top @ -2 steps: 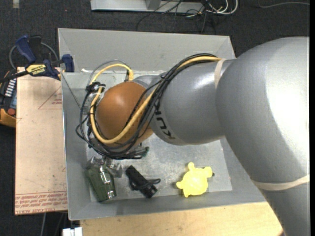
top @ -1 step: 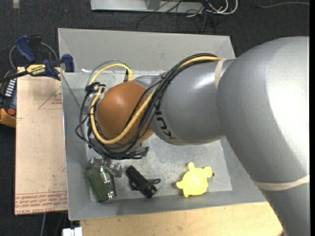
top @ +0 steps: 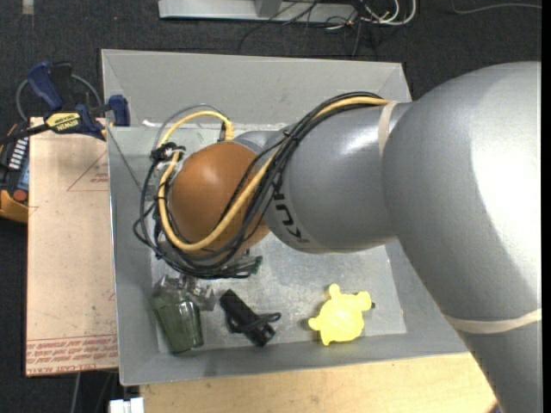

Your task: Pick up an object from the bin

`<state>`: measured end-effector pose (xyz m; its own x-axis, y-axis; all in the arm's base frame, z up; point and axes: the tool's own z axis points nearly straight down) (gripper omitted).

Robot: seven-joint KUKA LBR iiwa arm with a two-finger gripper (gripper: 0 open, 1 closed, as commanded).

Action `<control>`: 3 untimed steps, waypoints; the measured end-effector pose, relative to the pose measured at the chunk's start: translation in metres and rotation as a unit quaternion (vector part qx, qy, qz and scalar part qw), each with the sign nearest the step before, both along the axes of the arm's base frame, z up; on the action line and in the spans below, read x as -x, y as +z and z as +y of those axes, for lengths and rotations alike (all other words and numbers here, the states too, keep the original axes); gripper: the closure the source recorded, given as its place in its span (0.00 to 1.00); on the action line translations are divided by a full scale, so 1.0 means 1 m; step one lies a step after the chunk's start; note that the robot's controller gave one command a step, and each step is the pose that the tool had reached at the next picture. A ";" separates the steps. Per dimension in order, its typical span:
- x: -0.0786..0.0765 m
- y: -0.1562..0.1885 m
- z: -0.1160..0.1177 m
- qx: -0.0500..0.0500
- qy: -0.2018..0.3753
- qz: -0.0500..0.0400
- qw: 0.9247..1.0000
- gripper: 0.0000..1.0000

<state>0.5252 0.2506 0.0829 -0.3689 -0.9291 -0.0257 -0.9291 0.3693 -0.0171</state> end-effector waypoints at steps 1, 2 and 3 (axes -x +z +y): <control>0.003 0.015 0.000 0.001 0.000 0.005 1.000 1.00; 0.004 0.035 0.000 0.001 0.000 0.004 1.000 1.00; 0.004 0.051 0.000 0.001 -0.001 0.005 1.000 1.00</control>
Offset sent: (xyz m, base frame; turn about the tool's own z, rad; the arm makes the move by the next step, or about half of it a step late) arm 0.0001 0.0001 0.0213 0.0000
